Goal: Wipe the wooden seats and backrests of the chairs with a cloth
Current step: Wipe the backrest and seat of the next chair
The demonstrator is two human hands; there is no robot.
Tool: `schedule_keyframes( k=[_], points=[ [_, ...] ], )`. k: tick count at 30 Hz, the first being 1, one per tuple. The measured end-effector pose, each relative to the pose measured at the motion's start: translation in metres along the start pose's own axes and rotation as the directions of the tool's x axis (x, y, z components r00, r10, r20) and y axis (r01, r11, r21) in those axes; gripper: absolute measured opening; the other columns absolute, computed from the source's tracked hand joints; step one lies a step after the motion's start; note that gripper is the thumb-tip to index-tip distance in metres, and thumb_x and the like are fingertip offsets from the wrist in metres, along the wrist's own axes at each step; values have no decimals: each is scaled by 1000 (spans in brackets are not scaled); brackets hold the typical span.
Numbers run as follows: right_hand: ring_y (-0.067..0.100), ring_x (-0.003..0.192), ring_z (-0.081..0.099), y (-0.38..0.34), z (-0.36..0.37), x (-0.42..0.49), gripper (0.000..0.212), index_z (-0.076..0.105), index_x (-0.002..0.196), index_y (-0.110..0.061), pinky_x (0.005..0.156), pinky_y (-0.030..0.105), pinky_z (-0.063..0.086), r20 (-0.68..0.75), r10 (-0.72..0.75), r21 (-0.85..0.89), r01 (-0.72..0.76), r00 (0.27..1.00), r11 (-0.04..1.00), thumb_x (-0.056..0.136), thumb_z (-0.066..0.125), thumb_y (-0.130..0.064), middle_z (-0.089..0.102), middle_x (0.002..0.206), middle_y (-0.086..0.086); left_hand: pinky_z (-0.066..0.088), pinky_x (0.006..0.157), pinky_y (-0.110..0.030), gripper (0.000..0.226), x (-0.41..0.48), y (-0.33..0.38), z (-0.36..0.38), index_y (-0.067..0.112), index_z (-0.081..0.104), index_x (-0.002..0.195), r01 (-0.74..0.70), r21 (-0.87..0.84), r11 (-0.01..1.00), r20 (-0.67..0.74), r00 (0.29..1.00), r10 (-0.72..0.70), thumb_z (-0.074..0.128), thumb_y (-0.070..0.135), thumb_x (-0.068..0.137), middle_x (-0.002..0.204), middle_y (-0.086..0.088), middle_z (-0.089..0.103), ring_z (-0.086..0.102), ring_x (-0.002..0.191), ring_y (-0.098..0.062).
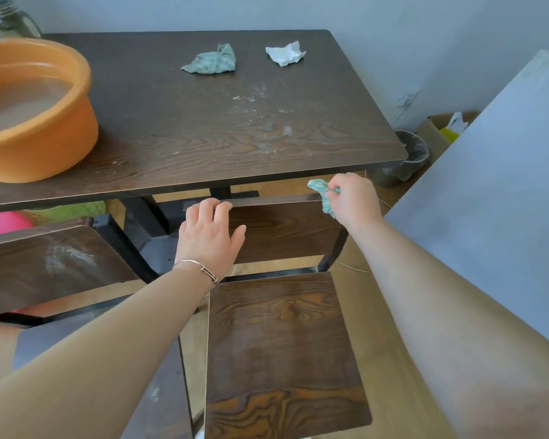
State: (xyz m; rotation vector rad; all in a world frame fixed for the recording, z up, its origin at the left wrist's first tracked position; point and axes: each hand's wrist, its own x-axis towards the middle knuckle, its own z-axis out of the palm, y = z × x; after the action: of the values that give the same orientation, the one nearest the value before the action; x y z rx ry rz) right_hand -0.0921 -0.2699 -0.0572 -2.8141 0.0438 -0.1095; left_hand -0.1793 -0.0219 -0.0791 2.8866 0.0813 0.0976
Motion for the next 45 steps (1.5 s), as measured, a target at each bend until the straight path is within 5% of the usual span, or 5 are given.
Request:
schedule_keyframes(
  k=[9, 15, 32, 38, 45],
  points=[
    [18, 97, 65, 87, -34, 10, 26, 64, 117, -16, 64, 22, 52, -45, 282, 213, -267, 958, 940, 95, 61, -29, 66, 115, 6, 38, 102, -48, 50, 6, 2, -6, 17, 43, 137, 92, 21, 996, -85, 992, -90, 45, 45, 95, 136, -8, 44, 34, 128, -31],
    [11, 85, 62, 58, -6, 0, 21, 64, 112, -19, 62, 20, 54, -30, 249, 350, -223, 968, 910, 94, 62, -30, 66, 109, 2, 39, 101, -50, 51, 1, -24, -7, 14, 45, 136, 148, 37, 988, -82, 986, -144, 48, 43, 95, 135, -11, 44, 35, 126, -34],
    [19, 90, 63, -181, 109, -49, 12, 66, 102, -11, 68, 36, 58, -226, -330, 352, 393, 917, 850, 93, 62, -17, 64, 104, 6, 38, 101, -42, 52, -48, -108, -2, 19, 40, 139, 178, 22, 984, 18, 984, -178, 45, 46, 95, 138, -3, 39, 33, 125, -27],
    [18, 99, 63, -166, 132, -70, 17, 67, 106, -8, 80, 23, 56, -270, -464, 269, 529, 844, 805, 93, 63, -18, 64, 110, 8, 38, 101, -42, 52, -57, -137, 10, 19, 39, 139, 163, -5, 987, 52, 985, -162, 45, 47, 95, 138, -3, 40, 34, 126, -27],
    [18, 96, 63, -126, 203, -100, 29, 69, 109, -10, 78, 33, 60, -12, -467, 45, 467, 884, 883, 81, 77, -12, 66, 111, 5, 39, 98, -43, 52, -62, -157, 47, 17, 43, 137, 117, -31, 993, 104, 988, -114, 47, 45, 94, 136, -5, 42, 36, 122, -30]
  ],
)
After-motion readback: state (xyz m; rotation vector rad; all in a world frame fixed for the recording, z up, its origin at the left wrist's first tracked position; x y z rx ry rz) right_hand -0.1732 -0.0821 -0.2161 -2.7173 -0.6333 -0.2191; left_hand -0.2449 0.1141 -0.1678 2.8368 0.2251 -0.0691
